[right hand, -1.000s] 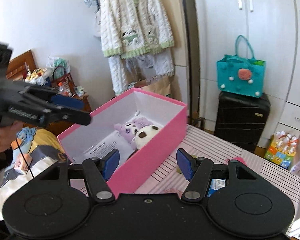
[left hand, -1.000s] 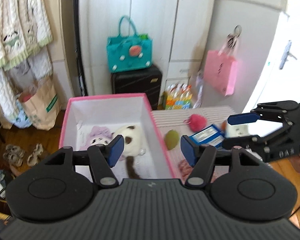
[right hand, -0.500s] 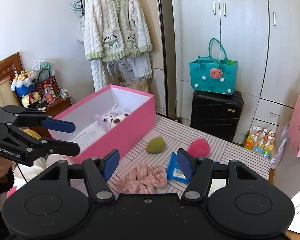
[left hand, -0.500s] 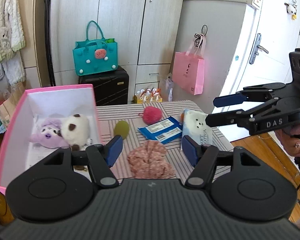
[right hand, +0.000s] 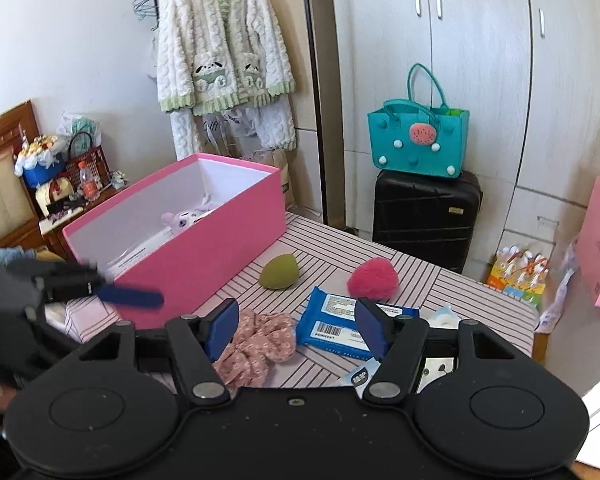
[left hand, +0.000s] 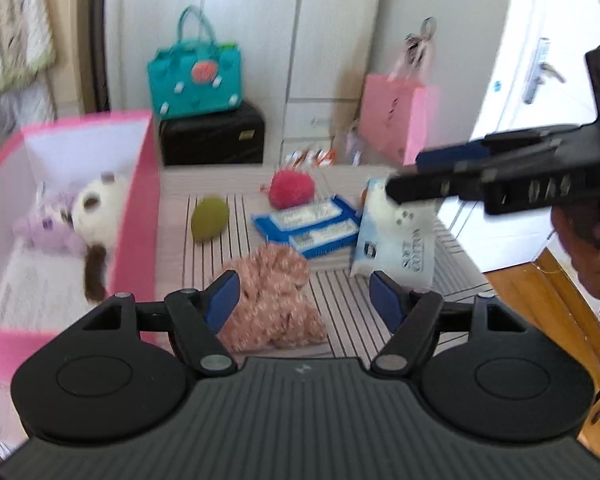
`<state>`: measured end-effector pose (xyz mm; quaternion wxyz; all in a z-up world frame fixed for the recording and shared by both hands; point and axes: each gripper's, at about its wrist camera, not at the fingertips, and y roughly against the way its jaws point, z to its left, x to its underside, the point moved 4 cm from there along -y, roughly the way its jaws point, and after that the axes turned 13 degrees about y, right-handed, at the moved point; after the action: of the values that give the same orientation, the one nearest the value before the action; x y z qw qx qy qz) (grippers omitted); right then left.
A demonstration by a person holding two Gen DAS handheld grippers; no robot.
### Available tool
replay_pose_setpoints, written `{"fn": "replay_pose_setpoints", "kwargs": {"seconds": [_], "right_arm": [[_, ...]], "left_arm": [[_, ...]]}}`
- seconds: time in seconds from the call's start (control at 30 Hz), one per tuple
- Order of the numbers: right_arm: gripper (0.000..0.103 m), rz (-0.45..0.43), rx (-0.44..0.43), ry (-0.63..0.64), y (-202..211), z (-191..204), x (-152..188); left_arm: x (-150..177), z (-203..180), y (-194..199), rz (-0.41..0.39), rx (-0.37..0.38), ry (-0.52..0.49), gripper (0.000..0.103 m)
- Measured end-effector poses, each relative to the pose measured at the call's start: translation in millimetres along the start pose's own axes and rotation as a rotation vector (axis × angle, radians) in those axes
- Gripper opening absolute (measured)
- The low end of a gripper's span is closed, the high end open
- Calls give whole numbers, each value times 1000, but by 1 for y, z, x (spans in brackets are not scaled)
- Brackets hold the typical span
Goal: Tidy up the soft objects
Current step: 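Move the left gripper to the floral scrunchie and close on it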
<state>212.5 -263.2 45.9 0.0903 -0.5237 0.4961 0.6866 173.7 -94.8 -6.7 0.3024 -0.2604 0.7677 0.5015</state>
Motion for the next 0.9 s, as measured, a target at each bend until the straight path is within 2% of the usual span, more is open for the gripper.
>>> {"fn": "replay_pose_setpoints", "kwargs": {"seconds": [0.17,0.33,0.4,0.47,0.57,0.63,0.7,0.77,0.8,0.83,0.87,0.9], "right_arm": [[69,-6,-22,-42,-18,-22,6],[69,6,-35,-40,-38,-34,13],[69,14,-47,-27,-47,-36,11],[69,21,-66,-10,-58,-37,8],[69,33,-115,7,-75,-36,3],[69,43,-141,17,-86,-36,1],[69,58,-166,31,-98,-34,-2],[69,71,-188,49,-110,-31,-5],[69,77,-199,59,-116,-29,-6],[69,82,-208,67,-121,-27,-7],[69,87,-217,75,-126,-26,-7],[69,94,-225,84,-131,-23,-8]], "left_arm": [[16,0,-29,-6,-98,0,71],[22,4,-53,-7,-161,18,71],[22,4,-62,-34,-210,26,71],[20,4,-69,-51,-228,33,74],[20,8,-79,-37,-265,45,76],[21,13,-84,-8,-279,58,76],[22,19,-85,34,-260,96,76],[23,19,-83,36,-234,99,75],[24,17,-82,35,-239,71,71],[25,16,-83,39,-244,50,52],[25,17,-82,47,-247,49,38],[25,17,-83,55,-238,53,36]]}}
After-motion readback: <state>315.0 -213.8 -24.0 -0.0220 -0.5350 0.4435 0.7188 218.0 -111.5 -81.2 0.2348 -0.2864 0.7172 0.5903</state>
